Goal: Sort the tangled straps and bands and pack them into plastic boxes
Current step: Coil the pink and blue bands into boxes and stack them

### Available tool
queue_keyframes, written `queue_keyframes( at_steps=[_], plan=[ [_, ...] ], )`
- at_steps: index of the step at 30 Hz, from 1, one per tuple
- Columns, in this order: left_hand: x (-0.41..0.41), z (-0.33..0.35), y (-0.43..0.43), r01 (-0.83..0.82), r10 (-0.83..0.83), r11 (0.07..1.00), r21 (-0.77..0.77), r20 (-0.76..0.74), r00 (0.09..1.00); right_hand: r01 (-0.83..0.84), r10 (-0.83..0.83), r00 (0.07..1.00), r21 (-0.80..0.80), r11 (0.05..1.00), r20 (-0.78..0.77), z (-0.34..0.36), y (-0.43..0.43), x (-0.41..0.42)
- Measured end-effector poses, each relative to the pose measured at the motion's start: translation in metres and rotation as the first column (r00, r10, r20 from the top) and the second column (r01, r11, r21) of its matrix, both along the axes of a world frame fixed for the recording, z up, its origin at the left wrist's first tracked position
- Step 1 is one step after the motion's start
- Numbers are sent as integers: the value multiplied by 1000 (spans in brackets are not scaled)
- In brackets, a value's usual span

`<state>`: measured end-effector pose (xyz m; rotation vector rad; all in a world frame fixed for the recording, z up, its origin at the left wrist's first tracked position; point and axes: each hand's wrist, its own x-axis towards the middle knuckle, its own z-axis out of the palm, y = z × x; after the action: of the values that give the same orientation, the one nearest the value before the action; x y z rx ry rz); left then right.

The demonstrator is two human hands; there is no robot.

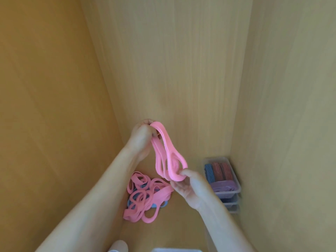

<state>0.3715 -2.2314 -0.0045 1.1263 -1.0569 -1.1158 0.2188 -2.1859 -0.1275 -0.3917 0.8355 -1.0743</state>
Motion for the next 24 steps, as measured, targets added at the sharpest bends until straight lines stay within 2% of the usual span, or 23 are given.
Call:
queue_keyframes(
  at_steps=[2, 4, 9, 12, 16, 20, 24],
  plan=[
    [-4, 0, 1, -23, 23, 1000, 0, -11, 1000, -39, 39, 996, 3, 999, -80, -8, 3, 6],
    [-7, -1, 3, -34, 35, 999, 16, -34, 999, -44, 44, 995, 5, 999, -86, -12, 3, 10],
    [-8, 0, 1, -11, 16, 999, 30, -169, 986, -93, 99, 971, -34, 995, 216, -13, -2, 19],
    [-1, 3, 2, 73, -59, 997, 32, -321, 945, -109, 125, 950, -73, 991, 284, -12, -4, 27],
    [14, 5, 5, 73, -31, 995, 73, -457, 889, -82, 120, 918, -116, 990, 377, -14, -7, 30],
    [31, 1, 6, 22, 53, 991, 131, -540, 840, -56, 93, 951, -132, 990, 294, -13, -8, 31],
    [48, -10, 8, -18, 99, 988, 156, -533, 840, -33, 72, 972, -173, 984, 223, -14, -9, 28]
  ],
)
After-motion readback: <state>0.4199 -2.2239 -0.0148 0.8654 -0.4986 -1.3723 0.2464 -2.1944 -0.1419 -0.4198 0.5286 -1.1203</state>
